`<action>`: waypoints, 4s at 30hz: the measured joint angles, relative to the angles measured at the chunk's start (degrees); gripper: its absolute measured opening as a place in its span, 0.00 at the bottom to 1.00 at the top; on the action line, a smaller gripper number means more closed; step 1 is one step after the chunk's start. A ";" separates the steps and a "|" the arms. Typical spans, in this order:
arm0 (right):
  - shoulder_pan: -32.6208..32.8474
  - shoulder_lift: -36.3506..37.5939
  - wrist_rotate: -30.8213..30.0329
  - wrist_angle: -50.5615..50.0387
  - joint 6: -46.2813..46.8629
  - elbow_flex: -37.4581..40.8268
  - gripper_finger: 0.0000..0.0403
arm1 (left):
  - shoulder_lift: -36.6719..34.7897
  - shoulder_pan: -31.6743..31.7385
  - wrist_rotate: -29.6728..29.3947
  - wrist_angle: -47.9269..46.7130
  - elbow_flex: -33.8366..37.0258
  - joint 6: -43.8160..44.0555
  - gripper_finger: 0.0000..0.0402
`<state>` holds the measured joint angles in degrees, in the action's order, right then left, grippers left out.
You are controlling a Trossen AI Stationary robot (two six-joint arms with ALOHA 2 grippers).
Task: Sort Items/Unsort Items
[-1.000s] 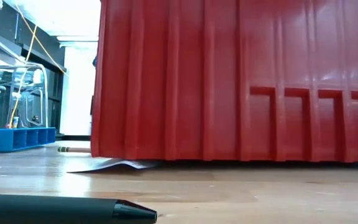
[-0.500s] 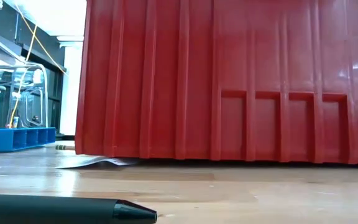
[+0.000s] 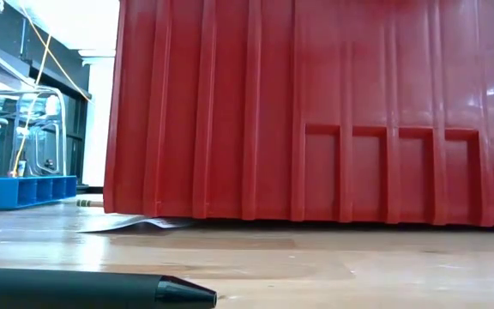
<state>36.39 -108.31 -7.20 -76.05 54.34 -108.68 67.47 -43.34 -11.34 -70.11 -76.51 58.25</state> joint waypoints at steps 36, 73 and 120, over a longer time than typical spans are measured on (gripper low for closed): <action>3.88 0.07 -1.51 -0.97 18.75 0.00 0.00 | 6.38 39.60 10.05 9.74 19.83 -58.67 0.52; 2.99 0.07 -0.81 -6.13 19.16 -0.02 0.00 | 34.91 23.34 0.46 48.29 19.81 -34.14 0.52; 2.59 0.09 -1.57 -7.08 12.23 -0.02 0.00 | 0.64 38.23 26.11 -14.45 -8.54 -26.58 0.00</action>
<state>38.98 -108.22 -8.77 -83.13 66.56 -108.71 68.11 -5.11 14.77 -84.56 -85.05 31.67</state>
